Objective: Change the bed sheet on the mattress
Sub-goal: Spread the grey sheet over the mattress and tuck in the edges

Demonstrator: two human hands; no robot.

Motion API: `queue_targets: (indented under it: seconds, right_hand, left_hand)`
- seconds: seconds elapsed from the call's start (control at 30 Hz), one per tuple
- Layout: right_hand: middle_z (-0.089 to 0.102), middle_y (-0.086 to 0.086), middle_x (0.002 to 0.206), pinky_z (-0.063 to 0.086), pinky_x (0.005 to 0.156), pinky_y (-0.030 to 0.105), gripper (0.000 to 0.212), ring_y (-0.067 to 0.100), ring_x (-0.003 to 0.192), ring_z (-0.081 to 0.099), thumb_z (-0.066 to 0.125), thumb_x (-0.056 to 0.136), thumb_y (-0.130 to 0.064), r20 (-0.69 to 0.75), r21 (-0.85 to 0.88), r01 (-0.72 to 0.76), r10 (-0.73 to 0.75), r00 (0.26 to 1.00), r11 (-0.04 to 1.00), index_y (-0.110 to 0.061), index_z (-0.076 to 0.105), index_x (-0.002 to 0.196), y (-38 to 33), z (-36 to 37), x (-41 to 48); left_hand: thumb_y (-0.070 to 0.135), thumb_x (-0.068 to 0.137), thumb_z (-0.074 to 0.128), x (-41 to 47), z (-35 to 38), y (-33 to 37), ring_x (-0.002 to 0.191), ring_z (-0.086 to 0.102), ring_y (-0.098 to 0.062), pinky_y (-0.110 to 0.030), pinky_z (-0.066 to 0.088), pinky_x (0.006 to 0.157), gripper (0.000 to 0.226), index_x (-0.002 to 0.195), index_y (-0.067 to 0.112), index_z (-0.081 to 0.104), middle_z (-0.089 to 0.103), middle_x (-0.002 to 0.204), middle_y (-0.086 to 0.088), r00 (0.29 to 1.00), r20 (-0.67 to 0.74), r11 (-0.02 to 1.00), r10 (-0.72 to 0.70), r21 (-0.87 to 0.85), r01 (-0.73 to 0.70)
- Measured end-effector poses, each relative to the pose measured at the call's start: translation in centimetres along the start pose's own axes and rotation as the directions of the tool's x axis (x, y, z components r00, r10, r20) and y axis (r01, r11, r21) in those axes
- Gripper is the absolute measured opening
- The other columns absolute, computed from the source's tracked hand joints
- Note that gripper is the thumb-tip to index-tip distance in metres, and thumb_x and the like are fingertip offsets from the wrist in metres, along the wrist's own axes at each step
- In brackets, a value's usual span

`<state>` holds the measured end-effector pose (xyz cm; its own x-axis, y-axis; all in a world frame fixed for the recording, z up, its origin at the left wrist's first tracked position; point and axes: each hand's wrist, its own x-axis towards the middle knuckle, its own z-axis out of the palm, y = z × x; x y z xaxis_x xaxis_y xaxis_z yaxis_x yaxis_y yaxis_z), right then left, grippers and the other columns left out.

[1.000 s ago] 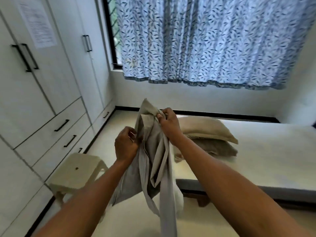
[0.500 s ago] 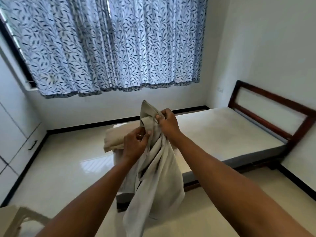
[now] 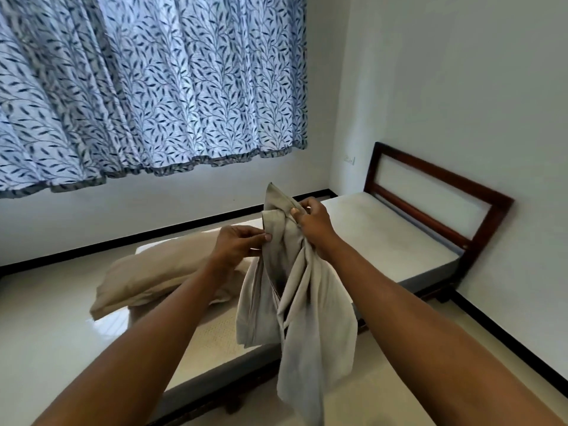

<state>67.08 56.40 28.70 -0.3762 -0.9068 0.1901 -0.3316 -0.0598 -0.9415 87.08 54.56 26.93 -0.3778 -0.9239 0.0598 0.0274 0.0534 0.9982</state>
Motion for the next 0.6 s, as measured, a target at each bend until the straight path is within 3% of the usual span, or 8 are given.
queue_targets:
  seconds: [0.17, 0.3, 0.4, 0.47, 0.6]
  right_hand:
    - [0.064, 0.004, 0.096, 0.049, 0.081, 0.036, 0.016, 0.018, 0.088, 0.058, 0.066, 0.096, -0.022, 0.006, -0.039, 0.012, -0.012, 1.0, 0.999, -0.008, 0.061, 0.102, 2.2, -3.2, 6.3]
    - [0.057, 0.0, 0.084, 0.044, 0.072, 0.032, 0.012, 0.013, 0.077, 0.052, 0.067, 0.095, -0.019, -0.005, -0.07, 0.041, -0.042, 0.999, 0.997, -0.015, 0.056, 0.09, 2.8, -4.3, 12.6]
    - [0.057, -0.002, 0.085, 0.044, 0.072, 0.03, 0.014, 0.013, 0.079, 0.052, 0.067, 0.095, -0.018, -0.032, -0.1, 0.031, -0.035, 0.999, 0.995, -0.018, 0.056, 0.087, 2.7, -4.8, 18.5]
    - [0.059, -0.003, 0.085, 0.044, 0.073, 0.029, 0.015, 0.011, 0.078, 0.053, 0.067, 0.096, -0.018, -0.032, -0.128, 0.037, -0.041, 0.999, 0.991, -0.02, 0.056, 0.085, 2.4, -5.3, 22.1]
    - [0.06, 0.002, 0.089, 0.044, 0.074, 0.031, 0.012, 0.013, 0.081, 0.054, 0.067, 0.095, -0.016, -0.071, -0.115, 0.062, -0.07, 0.995, 0.991, -0.015, 0.058, 0.089, 1.3, -6.0, 29.7]
  left_hand:
    - [0.008, 0.069, 0.087, 7.4, 2.4, -0.7, 0.084, 0.071, -0.027, -0.039, 0.061, 0.079, 0.033, 0.094, -0.007, 0.072, 0.072, 0.088, -0.016, 0.98, 0.194, 0.999, -0.048, 0.0, 0.049]
    - [0.026, 0.06, 0.096, 15.2, 4.5, -1.4, 0.094, 0.07, -0.028, -0.045, 0.055, 0.088, 0.049, 0.098, 0.002, 0.076, 0.073, 0.097, -0.014, 0.928, 0.366, 0.997, -0.069, 0.004, 0.073]
    - [0.032, 0.052, 0.097, 21.6, 6.1, -0.6, 0.088, 0.071, -0.027, -0.041, 0.059, 0.082, 0.044, 0.084, 0.007, 0.079, 0.073, 0.088, -0.012, 0.93, 0.368, 0.999, -0.022, -0.029, 0.034]
    - [0.027, 0.055, 0.095, 25.4, 6.8, 0.3, 0.086, 0.07, -0.028, -0.038, 0.059, 0.076, 0.036, 0.081, 0.009, 0.079, 0.072, 0.087, -0.015, 0.944, 0.329, 0.999, -0.002, -0.038, 0.015]
    - [0.002, 0.081, 0.077, 32.7, 7.0, 2.4, 0.091, 0.068, -0.029, -0.037, 0.06, 0.074, 0.027, 0.107, -0.004, 0.072, 0.071, 0.093, -0.014, 0.931, 0.361, 0.996, 0.046, -0.083, -0.017]
